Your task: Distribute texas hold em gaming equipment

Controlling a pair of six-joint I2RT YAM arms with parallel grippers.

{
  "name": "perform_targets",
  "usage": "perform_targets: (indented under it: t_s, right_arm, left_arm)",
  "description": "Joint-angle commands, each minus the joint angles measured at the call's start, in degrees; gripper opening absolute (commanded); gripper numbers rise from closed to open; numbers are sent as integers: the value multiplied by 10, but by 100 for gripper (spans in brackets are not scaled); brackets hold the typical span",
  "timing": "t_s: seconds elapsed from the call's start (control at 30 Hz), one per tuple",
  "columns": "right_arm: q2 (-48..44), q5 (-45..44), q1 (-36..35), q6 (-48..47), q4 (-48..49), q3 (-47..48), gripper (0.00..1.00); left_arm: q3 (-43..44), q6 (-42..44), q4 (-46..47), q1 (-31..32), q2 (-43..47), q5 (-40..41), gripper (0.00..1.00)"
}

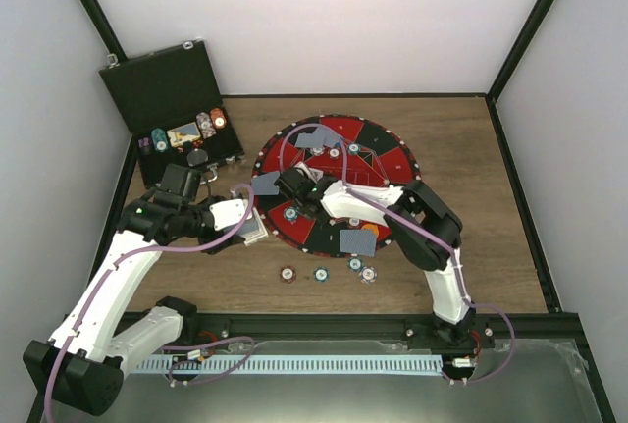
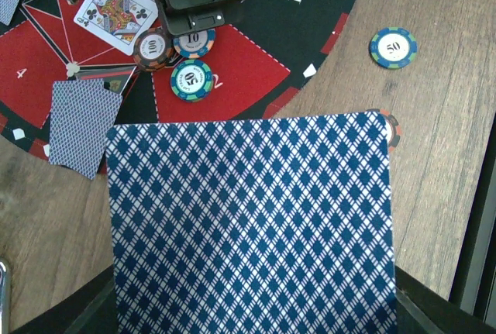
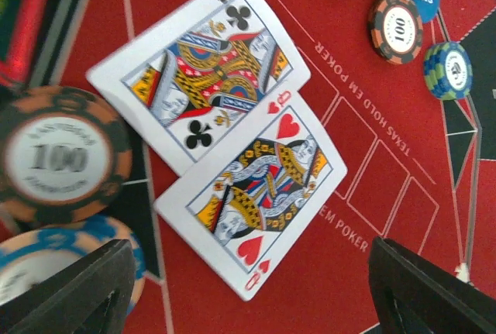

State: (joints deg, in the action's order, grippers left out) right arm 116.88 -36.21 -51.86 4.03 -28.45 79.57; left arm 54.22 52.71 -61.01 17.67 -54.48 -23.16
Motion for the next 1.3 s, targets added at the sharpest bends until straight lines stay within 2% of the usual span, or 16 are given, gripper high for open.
perform_targets:
  t_s: [0.0, 0.27, 0.47, 0.6, 0.73, 0.83, 1.27]
  right_arm:
    - [-57, 75, 3, 52, -46, 35, 84]
    - [-133, 207, 45, 135, -81, 44, 85]
    - [-208, 439, 62, 252, -85, 41, 93]
    - [-270, 610, 62, 321, 13, -35, 98]
    - [-305, 725, 62, 385, 118, -98, 100]
    - [-307, 759, 57, 419, 165, -125, 100]
    - [-242, 811, 19, 475, 272, -150, 96]
  left_arm:
    - [18, 5, 2, 0, 4, -10, 18]
    - [16, 3, 4, 0, 6, -12, 18]
    - [16, 2, 9, 1, 3, -19, 18]
    - [15, 3, 13, 1, -4, -23, 18]
    - [16, 0, 15, 1, -6, -30, 18]
    - [16, 0, 18, 1, -7, -31, 18]
    - [17, 7, 13, 2, -4, -28, 18]
